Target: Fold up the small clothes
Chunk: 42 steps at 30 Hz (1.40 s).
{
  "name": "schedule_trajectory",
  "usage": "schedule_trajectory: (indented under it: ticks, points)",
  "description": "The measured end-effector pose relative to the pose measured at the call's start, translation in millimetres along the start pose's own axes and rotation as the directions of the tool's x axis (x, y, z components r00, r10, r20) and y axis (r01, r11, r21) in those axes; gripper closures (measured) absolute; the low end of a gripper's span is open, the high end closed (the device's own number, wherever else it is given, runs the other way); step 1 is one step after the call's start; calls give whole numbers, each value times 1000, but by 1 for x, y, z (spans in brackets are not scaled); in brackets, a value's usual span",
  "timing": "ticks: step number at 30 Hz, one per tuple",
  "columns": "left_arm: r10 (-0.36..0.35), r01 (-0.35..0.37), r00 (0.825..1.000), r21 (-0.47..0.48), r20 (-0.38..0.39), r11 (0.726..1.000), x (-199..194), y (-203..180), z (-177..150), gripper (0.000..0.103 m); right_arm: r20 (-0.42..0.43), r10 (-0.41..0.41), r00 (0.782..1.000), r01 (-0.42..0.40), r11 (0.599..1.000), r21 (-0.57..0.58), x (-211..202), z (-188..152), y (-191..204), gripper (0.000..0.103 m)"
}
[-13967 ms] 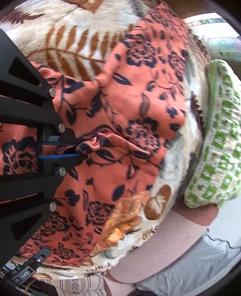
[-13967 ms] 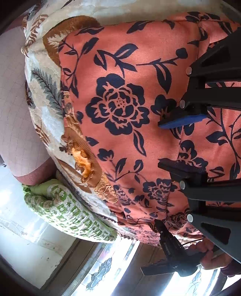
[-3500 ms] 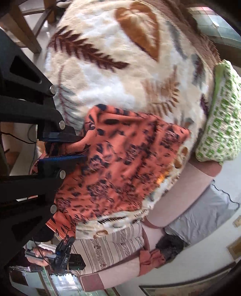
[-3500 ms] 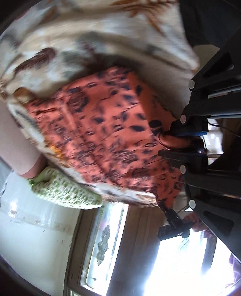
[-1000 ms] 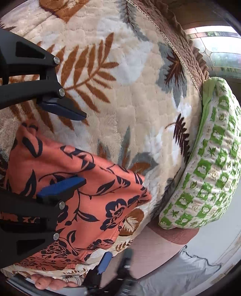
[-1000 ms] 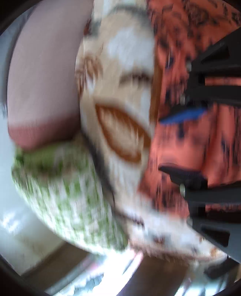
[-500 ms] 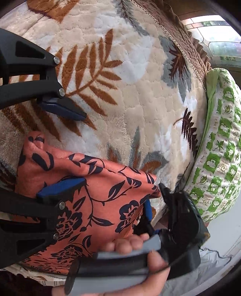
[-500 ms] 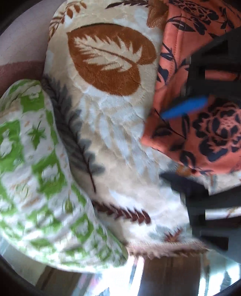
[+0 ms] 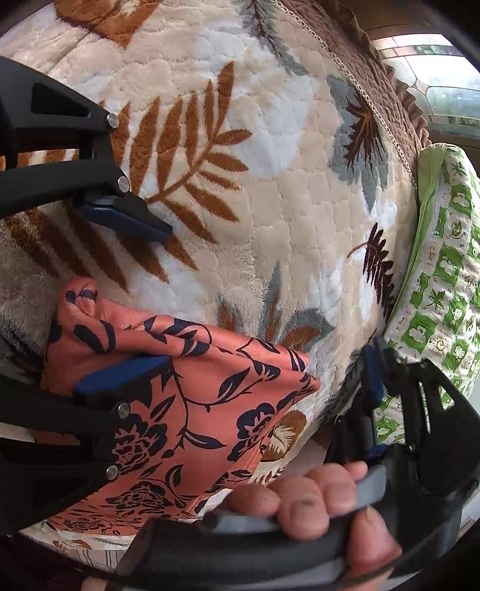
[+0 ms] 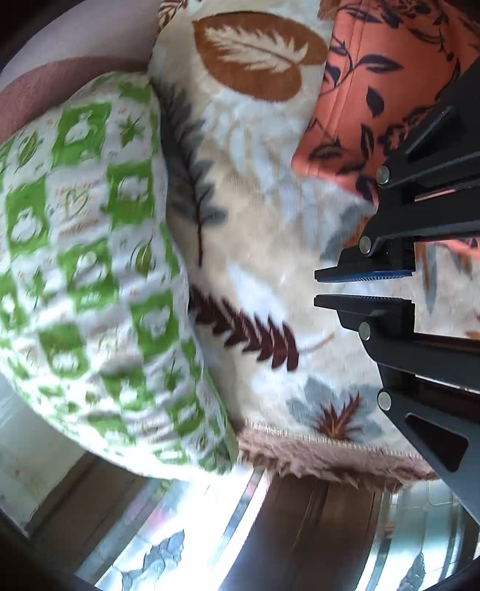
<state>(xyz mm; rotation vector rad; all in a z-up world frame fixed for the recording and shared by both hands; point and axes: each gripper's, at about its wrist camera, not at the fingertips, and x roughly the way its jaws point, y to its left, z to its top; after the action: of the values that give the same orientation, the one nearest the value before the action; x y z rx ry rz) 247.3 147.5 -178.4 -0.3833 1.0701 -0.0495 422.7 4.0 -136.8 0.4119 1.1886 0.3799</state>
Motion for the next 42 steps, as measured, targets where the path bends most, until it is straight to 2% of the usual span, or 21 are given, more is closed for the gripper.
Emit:
schedule_trajectory:
  ticks: [3, 5, 8, 10, 12, 16, 17, 18, 19, 20, 21, 22, 25, 28, 29, 32, 35, 37, 38, 39, 42]
  points:
    - [-18, 18, 1000, 6, 10, 1000, 0, -3, 3, 39, 2, 69, 998, -69, 995, 73, -23, -7, -23, 95]
    - [-36, 35, 999, 8, 36, 999, -3, -4, 7, 39, 13, 104, 994, -105, 988, 113, -52, -19, -58, 95]
    - [-45, 42, 996, 31, 78, 999, -10, -9, 13, 36, 88, 95, 992, -110, 978, 177, -100, -41, -124, 95]
    - [-48, 46, 995, 28, 86, 999, -9, -10, 16, 28, 144, 52, 988, -86, 967, 240, -136, -57, -176, 94]
    - [-44, 43, 996, 17, 79, 999, -4, -10, 18, 27, 206, -27, 978, -41, 946, 321, -179, -77, -234, 94]
    - [-56, 56, 998, 45, -3, 997, 17, -18, 10, 28, 295, -190, 936, 34, 885, 464, -254, -115, -334, 90]
    - [-48, 49, 999, 53, -13, 997, 21, -20, 6, 34, 307, -218, 926, 39, 866, 499, -267, -126, -354, 85]
    - [-18, 18, 1000, 74, 6, 997, 20, -24, 5, 48, 309, -226, 924, 34, 852, 522, -275, -137, -370, 78]
    - [-5, 4, 1000, 114, 14, 993, 19, -30, 4, 57, 294, -208, 933, 19, 844, 536, -280, -152, -386, 74]
    - [-24, 24, 1000, 138, 3, 990, 20, -36, 4, 71, 277, -193, 941, 14, 842, 539, -281, -163, -395, 61]
    - [-12, 11, 1000, 144, 7, 990, 19, -38, 3, 72, 268, -194, 944, 18, 840, 543, -283, -177, -404, 42]
    - [-5, 3, 1000, 145, 14, 989, 18, -39, 2, 73, 277, -202, 939, 18, 836, 548, -284, -191, -407, 36]
    - [-10, 7, 1000, 113, 21, 994, 13, -35, 4, 81, 335, -155, 929, -71, 816, 574, -295, -236, -422, 33]
    - [-28, 26, 999, 86, 27, 996, 4, -28, 5, 81, 370, -101, 923, -152, 790, 594, -302, -274, -430, 32]
    - [-31, 29, 999, 62, 30, 998, 2, -25, 4, 78, 379, -78, 922, -177, 787, 591, -303, -283, -430, 31]
    - [-86, 86, 996, -22, 14, 996, 0, -17, 0, 40, 392, -24, 920, -227, 782, 581, -302, -304, -427, 29]
    - [-57, 57, 998, -10, 10, 998, 9, -21, -3, 40, 407, 9, 913, -265, 772, 578, -297, -305, -426, 29]
    - [-16, 15, 1000, 30, 25, 999, 12, -29, -7, 46, 400, -2, 917, -249, 779, 575, -291, -301, -427, 29]
    - [10, -13, 999, 68, 34, 998, 13, -36, -10, 62, 371, -19, 928, -218, 781, 585, -284, -300, -428, 28]
    - [15, -19, 999, 93, 39, 996, 12, -41, -11, 71, 345, -22, 938, -203, 772, 602, -276, -300, -431, 28]
    - [67, -77, 994, 116, 82, 990, 2, -47, -13, 87, 358, -10, 934, -227, 757, 613, -273, -301, -434, 28]
